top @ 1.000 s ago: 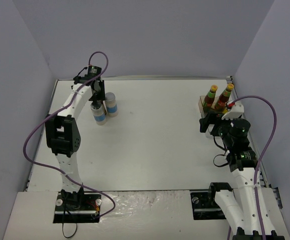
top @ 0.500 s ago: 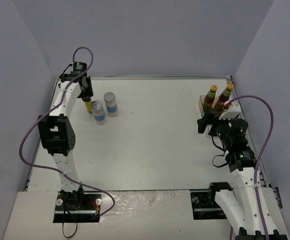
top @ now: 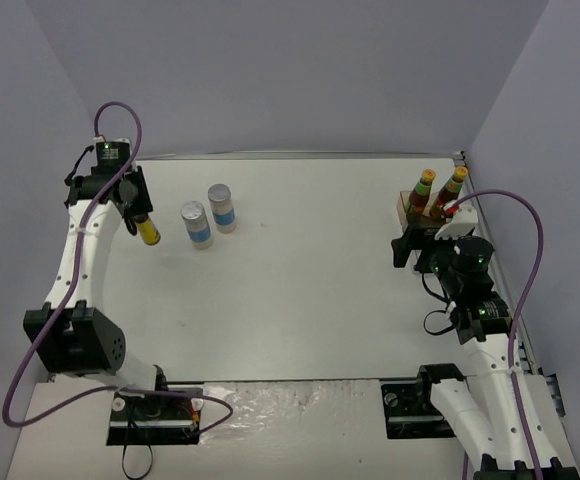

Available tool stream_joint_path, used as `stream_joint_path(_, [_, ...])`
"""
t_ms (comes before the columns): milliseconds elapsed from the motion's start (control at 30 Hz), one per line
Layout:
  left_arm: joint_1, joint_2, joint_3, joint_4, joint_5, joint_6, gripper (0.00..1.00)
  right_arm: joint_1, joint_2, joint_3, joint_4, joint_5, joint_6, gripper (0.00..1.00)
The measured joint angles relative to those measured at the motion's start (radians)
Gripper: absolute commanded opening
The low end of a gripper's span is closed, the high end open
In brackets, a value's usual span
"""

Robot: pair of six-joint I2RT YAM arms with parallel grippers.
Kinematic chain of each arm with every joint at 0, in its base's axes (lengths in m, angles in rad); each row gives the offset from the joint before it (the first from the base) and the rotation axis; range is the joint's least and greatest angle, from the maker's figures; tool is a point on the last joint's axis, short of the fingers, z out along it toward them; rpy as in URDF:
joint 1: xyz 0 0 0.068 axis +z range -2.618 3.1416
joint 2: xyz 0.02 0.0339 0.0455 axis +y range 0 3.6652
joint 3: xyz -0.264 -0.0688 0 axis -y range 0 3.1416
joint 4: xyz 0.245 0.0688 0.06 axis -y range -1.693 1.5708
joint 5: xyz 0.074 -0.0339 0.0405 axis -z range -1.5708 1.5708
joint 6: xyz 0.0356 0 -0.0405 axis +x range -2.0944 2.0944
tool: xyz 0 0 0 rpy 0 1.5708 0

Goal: Organize the condiment bottles

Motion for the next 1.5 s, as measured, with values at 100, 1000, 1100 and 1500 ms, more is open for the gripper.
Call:
stream_joint_path(100, [-0.022,-0.122,-0.109,-0.032,0.011,-0.003,0.00,0.010,0.006,0.000,0.000,0.003,0.000,0.90])
stream_joint_path(1000, [-0.774,0.227,0.039,0.113,-0.016,-0.108,0.00,0.015,0.067,0.051,-0.017,0.017,0.052,1.00])
stream_joint_path(1100, [-0.779,0.306,0.098,0.143,-0.009,-0.101,0.00,0.015,0.065,0.051,-0.028,0.013,0.055,1.00])
stream_joint_path(1500, [-0.786,0.384,0.110,0.211,-0.008,-0.076,0.30,0.016,0.060,0.051,-0.045,0.000,0.054,1.00])
